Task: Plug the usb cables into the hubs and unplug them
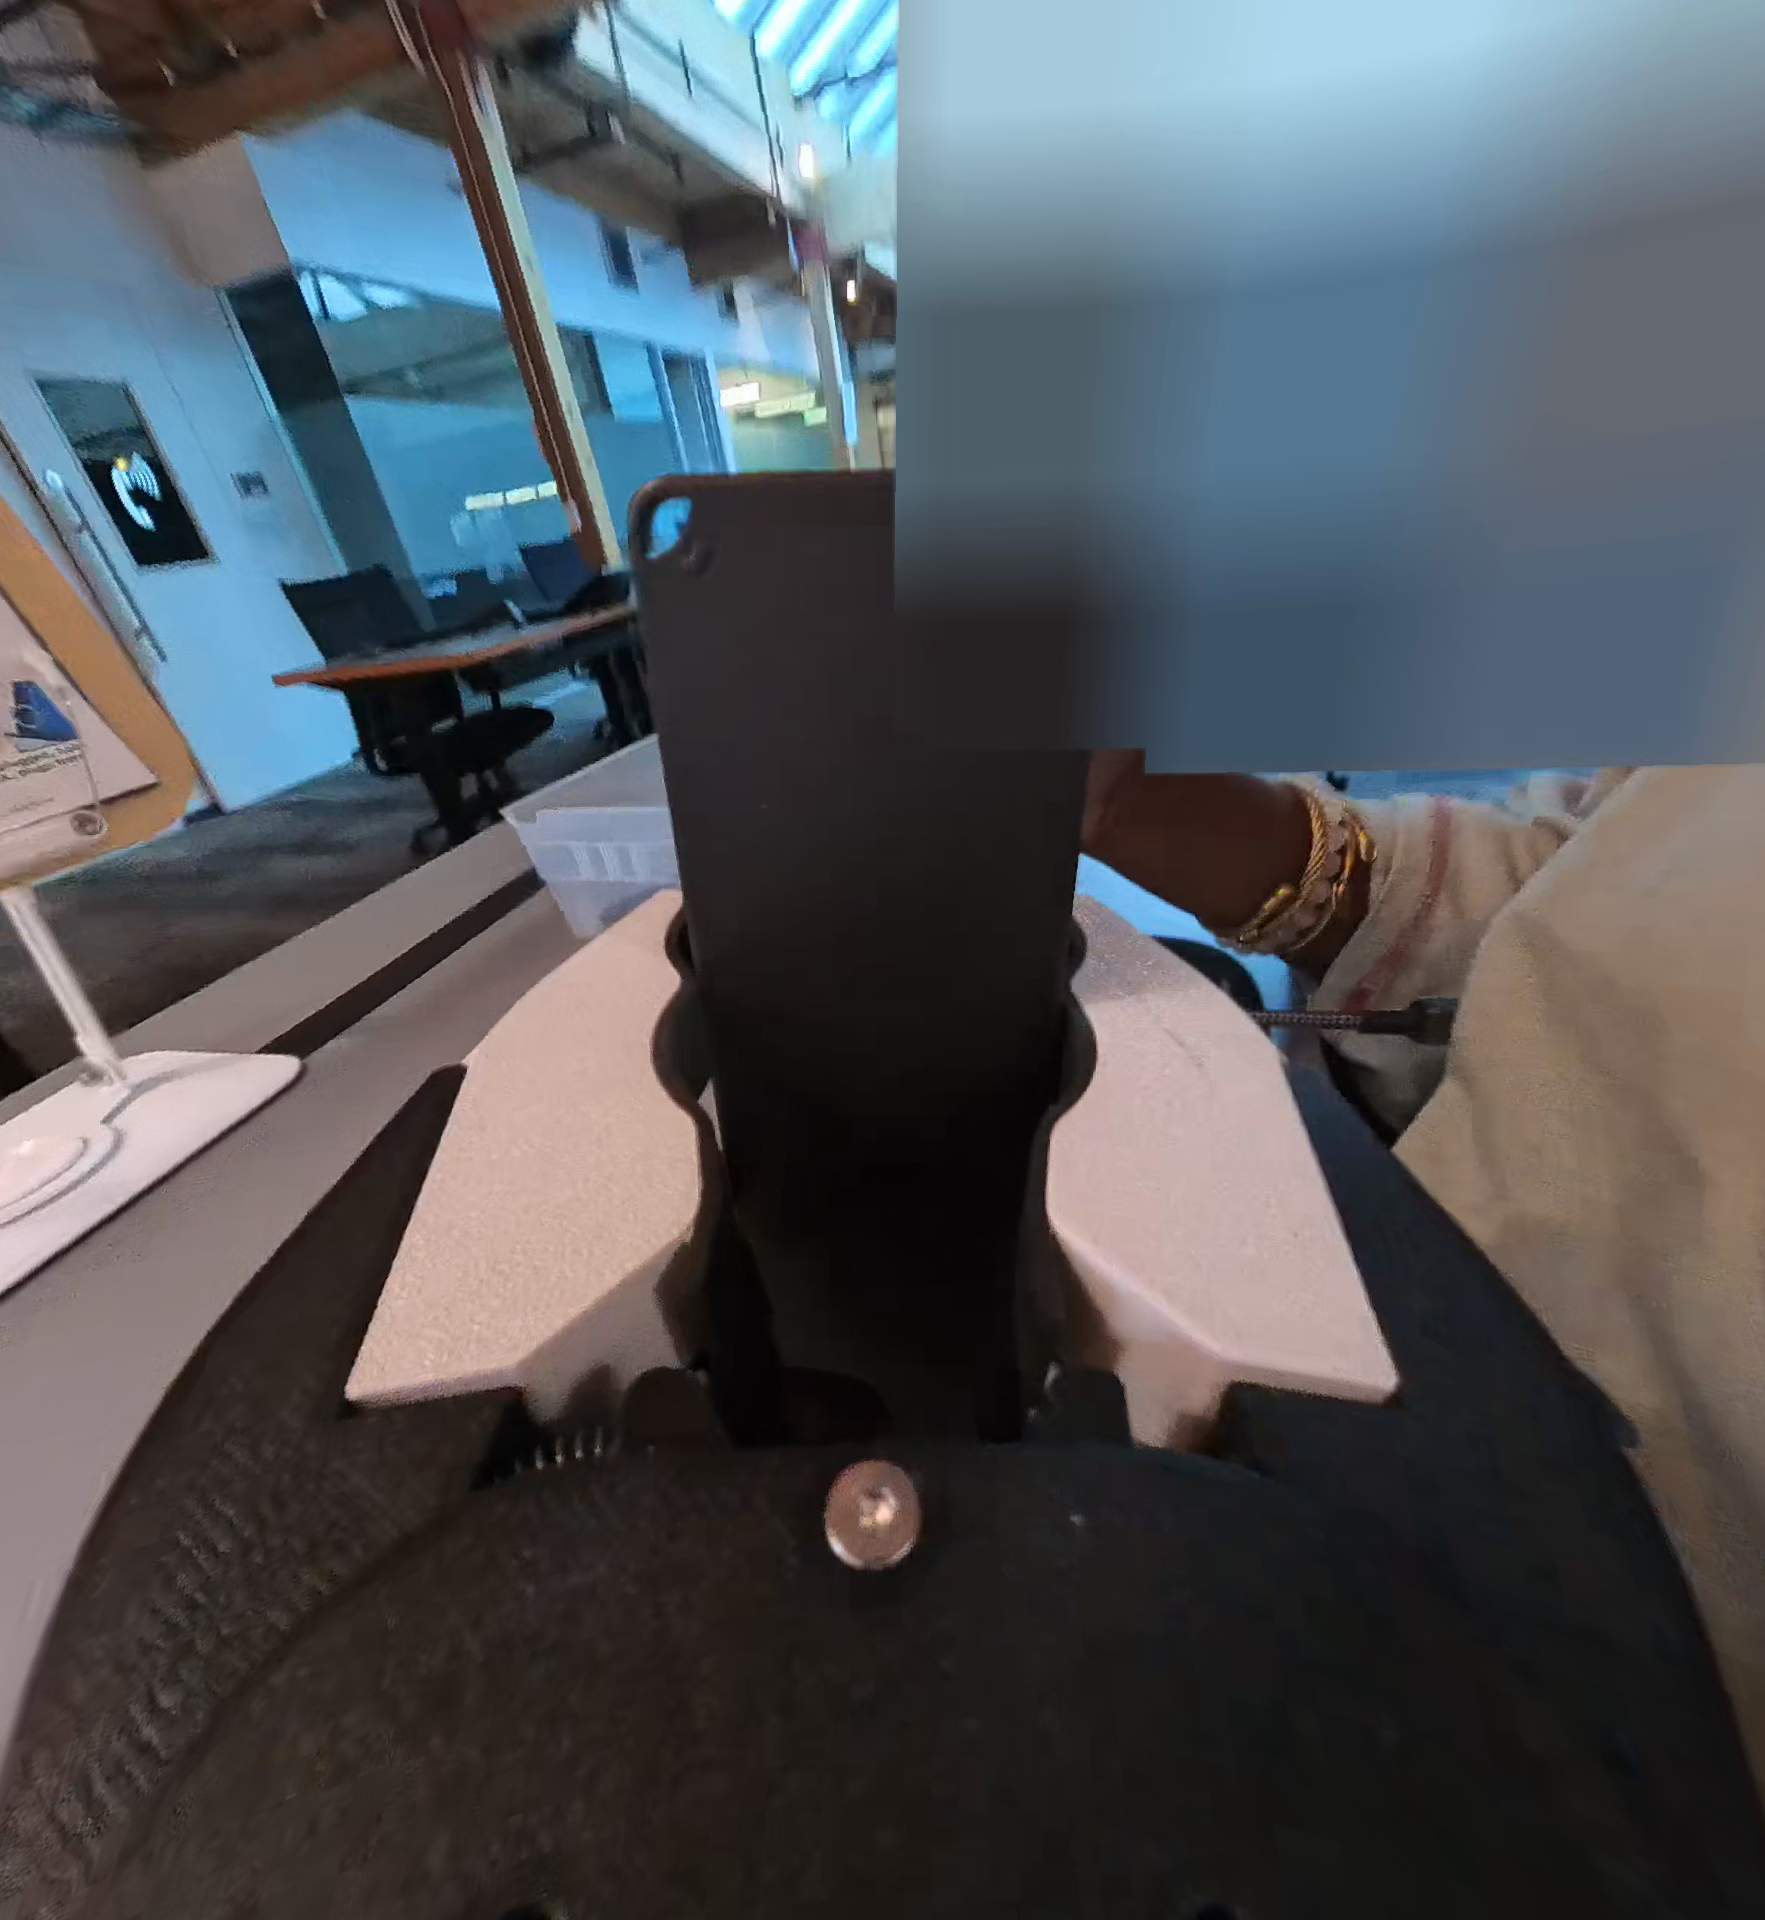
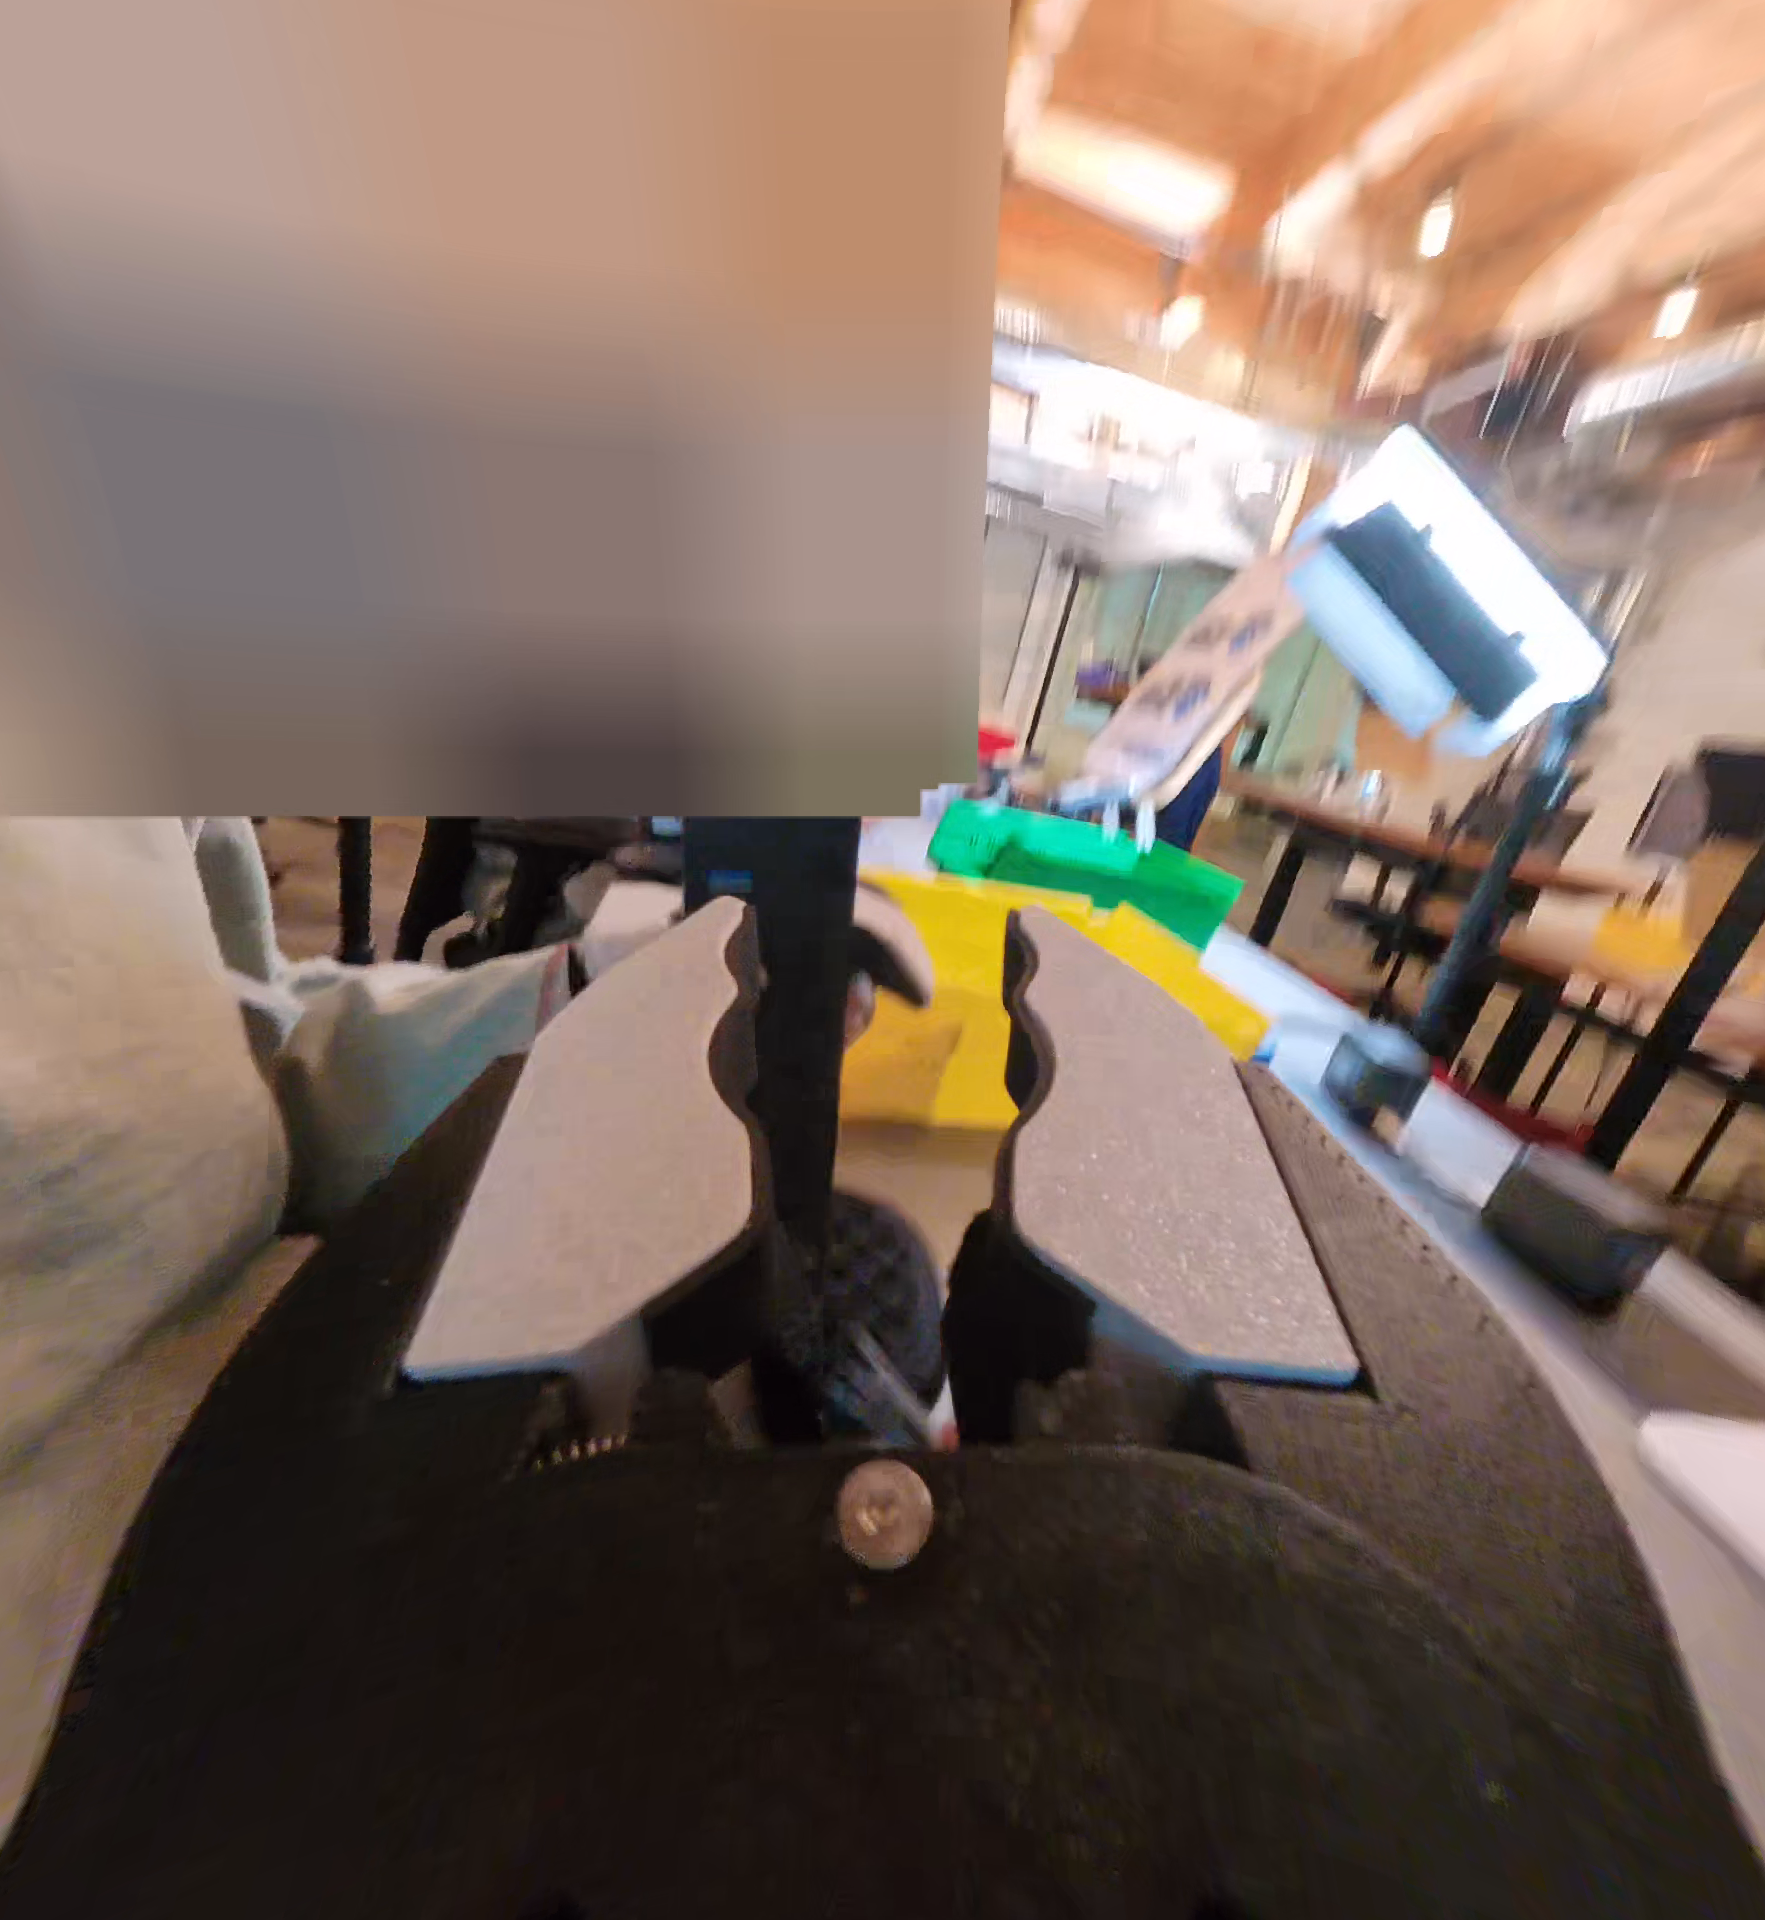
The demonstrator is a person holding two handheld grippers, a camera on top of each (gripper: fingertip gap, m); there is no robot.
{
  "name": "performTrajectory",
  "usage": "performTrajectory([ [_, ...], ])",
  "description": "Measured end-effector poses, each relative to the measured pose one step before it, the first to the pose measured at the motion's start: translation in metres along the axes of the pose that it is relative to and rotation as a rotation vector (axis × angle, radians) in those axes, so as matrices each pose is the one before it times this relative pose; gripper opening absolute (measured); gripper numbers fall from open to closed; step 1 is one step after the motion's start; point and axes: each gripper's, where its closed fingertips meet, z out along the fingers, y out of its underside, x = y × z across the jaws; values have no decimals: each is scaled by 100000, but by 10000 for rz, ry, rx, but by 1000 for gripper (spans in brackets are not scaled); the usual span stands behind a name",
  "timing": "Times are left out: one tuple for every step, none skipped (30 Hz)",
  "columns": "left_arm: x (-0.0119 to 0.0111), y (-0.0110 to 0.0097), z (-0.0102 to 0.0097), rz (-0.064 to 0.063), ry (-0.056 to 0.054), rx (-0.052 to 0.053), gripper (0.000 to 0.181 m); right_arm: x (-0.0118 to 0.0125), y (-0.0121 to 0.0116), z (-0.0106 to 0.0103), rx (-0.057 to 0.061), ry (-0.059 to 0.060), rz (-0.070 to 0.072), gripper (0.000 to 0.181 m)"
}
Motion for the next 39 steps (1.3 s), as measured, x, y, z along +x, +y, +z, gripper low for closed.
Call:
performTrajectory([
  [-13, 294, -701, -128, -39, 292, 63, -373, 1371, 241, -619, -33, 406, 44],
  [-121, 477, -469, -145, -125, 92, 64, -547, 1178, 480, -458, -102, 258, 43],
  [-16, 422, -302, -72, -54, 104, 64, -683, 934, 625, -300, -166, 116, 43],
  [86, 368, -179, -94, 8, 91, 64, -678, 755, 704, -232, -191, 11, 42],
  [50, 363, -83, -100, -27, 0, 64, -554, 655, 697, -269, -160, -47, 39],
  [137, 178, -44, -2, 46, 16, 64, -358, 653, 625, -362, -142, -56, 36],
  [139, 15, -28, 78, 41, 28, 64, -262, 566, 512, -367, -184, 15, 32],
  [27, 52, -7, 44, 13, -63, 64, -156, 304, 368, -225, -209, 122, 27],
  [46, 92, -14, 25, 54, -96, 64, -55, 53, 218, -40, -192, 192, 22],
  [15, 80, -22, -5, 46, -71, 64, -73, -56, 123, 46, -224, 195, 19],
  [-13, 77, -19, -27, 27, -52, 64, -126, -4, 80, 16, -223, 130, 17],
  [51, 77, -9, 10, 56, -41, 64, -99, 48, 53, -14, -142, 43, 16],
  [48, 78, 24, 24, 27, -43, 64, -110, 32, 55, 5, -97, -16, 16],
  [100, 98, 97, 30, 41, -78, 63, -164, 20, 79, 24, -90, -14, 17],
  [174, 115, 145, 66, 75, -101, 63, -184, 41, 104, 16, -102, 34, 17],
  [202, 82, 176, 101, 85, -81, 63, -180, 94, 77, -21, -111, 85, 15],
  [144, 87, 155, 86, 51, -87, 63, -69, 90, -37, -26, -37, 105, 15],
  [-59, 57, 71, 2, -67, -51, 63, 75, 90, -93, -35, 95, 60, 15],
  [-165, 127, 80, -86, -126, -78, 63, 161, 93, -66, -52, 249, -30, 14],
  [-276, 100, 11, -116, -174, -60, 63, 195, 38, 1, -36, 399, -95, 14],
  [-150, 7, -49, -120, -61, 30, 63, 158, -37, 54, -33, 464, -93, 14],
  [-97, 21, -80, -116, -8, 41, 63, 136, -7, 52, -56, 475, -80, 14],
  [-106, 100, -35, -123, -51, -29, 63, 46, 46, 8, -53, 358, -76, 14],
  [138, 106, -11, -14, 62, -45, 63, -209, 91, -17, -44, 47, -105, 14],
  [379, 130, -27, 133, 197, -89, 63, -371, 133, -61, -59, -259, -114, 14],
  [439, 175, -2, 180, 267, -156, 63, -305, 105, -81, -37, -400, -1, 14],
  [369, 44, 39, 211, 236, -82, 63, -198, 45, -98, 15, -436, 143, 14],
  [174, 10, 95, 99, 133, -54, 63, -24, 52, -93, 30, -368, 179, 14],
  [-79, 76, 102, -27, 8, -102, 64, 136, 42, -92, 63, -201, 123, 14],
  [-226, 28, 57, -69, -79, -58, 63, 254, -14, -38, 86, 23, 99, 14],
  [-324, -5, -11, -132, -124, -23, 63, 253, -29, 19, 19, 235, 17, 14],
  [-360, -5, -55, -159, -166, 7, 63, 189, -31, 42, -71, 370, -204, 14],
  [-158, -27, -20, -150, -70, 60, 63, -1, 7, 16, -121, 309, -317, 14],
  [103, 7, 5, -44, 44, 63, 63, -127, 66, -28, -105, 134, -184, 14],
  [182, 63, 38, 48, 50, 3, 63, -216, 104, -79, -43, -86, -12, 14],
  [320, 86, 70, 161, 93, -44, 63, -246, 101, -154, 7, -279, 39, 14],
  [313, 66, 61, 179, 94, -72, 63, -88, 22, -304, 77, -304, 59, 14],
  [76, 40, -75, 48, 37, -67, 64, 402, -110, -542, 177, -31, 154, 14],
  [25, -37, -386, -9, 101, 25, 64, 1179, -193, -909, 260, 458, 217, 14],
])
